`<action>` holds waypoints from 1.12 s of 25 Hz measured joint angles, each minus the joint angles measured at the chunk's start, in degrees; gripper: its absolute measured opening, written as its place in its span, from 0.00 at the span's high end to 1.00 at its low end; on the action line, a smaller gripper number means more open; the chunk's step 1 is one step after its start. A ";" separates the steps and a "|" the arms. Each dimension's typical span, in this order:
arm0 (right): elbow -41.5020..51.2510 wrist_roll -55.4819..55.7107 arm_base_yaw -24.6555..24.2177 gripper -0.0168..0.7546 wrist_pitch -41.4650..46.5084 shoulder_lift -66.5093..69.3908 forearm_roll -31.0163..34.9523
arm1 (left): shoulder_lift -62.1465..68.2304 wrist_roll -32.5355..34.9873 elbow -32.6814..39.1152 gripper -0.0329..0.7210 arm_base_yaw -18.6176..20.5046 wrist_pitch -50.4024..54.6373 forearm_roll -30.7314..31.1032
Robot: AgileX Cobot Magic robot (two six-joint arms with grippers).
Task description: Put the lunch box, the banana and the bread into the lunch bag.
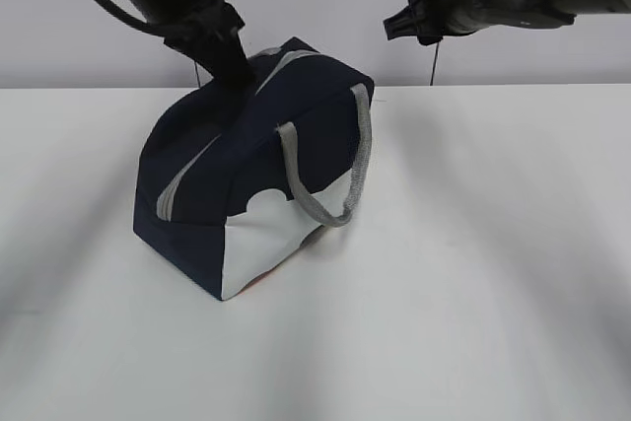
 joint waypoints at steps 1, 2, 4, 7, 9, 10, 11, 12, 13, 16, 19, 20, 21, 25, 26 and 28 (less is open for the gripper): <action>0.00 -1.39 0.33 0.50 1.77 -0.12 0.00 | 0.21 -0.24 0.00 0.97 0.00 -0.12 0.00; 0.00 -2.95 0.76 0.50 3.82 -0.28 0.00 | 0.21 -0.27 0.00 0.97 0.00 -0.12 0.00; 0.00 -5.55 1.58 0.50 8.67 -0.38 0.25 | 0.21 -0.36 0.00 0.97 0.00 -0.12 0.00; 0.00 -10.78 2.75 0.50 15.30 -0.42 2.44 | 0.21 -0.42 0.00 0.97 0.00 -0.12 0.00; 0.00 -14.90 3.19 0.50 18.12 -0.42 6.25 | 0.21 -0.42 0.00 0.97 0.00 -0.12 0.00; 0.00 -17.14 3.19 0.50 19.49 -0.42 8.76 | 0.21 -0.42 0.00 0.97 0.00 -0.12 0.00; 0.00 -18.89 3.32 0.50 21.04 -0.42 10.91 | 0.21 -0.42 0.00 0.97 0.00 -0.12 0.00; 0.00 -21.03 3.32 0.50 22.39 -0.42 13.62 | 0.21 -0.50 0.00 0.97 0.00 -0.12 0.00; 0.00 -23.06 3.32 0.50 23.97 -0.53 16.39 | 0.21 -0.75 0.00 0.97 0.00 -0.12 0.00; 0.00 -28.17 3.32 0.50 27.62 -0.91 24.67 | 0.43 -2.06 -0.01 0.97 0.00 -0.12 0.14; 0.00 -31.54 3.32 0.50 29.71 -2.09 31.94 | 0.66 -4.54 -0.01 0.97 0.00 -0.12 0.72; 0.00 -32.39 3.32 0.50 30.17 -2.48 34.15 | 0.66 -5.63 -0.01 0.97 0.00 -0.12 0.96; 0.00 -33.32 3.32 0.50 30.66 -2.98 35.97 | 0.66 -7.24 -0.01 0.96 0.00 -0.12 1.66; -0.67 -36.63 3.32 0.50 32.91 -4.82 42.99 | 0.66 -11.65 -0.01 0.93 0.00 -0.12 3.21; -0.72 -37.49 3.32 0.50 33.48 -5.27 44.52 | 0.66 -12.21 -0.01 0.90 0.00 -0.12 3.37; -1.20 -39.40 3.32 0.50 35.47 -5.92 46.97 | 0.66 -13.31 -0.01 0.81 0.00 -0.12 3.55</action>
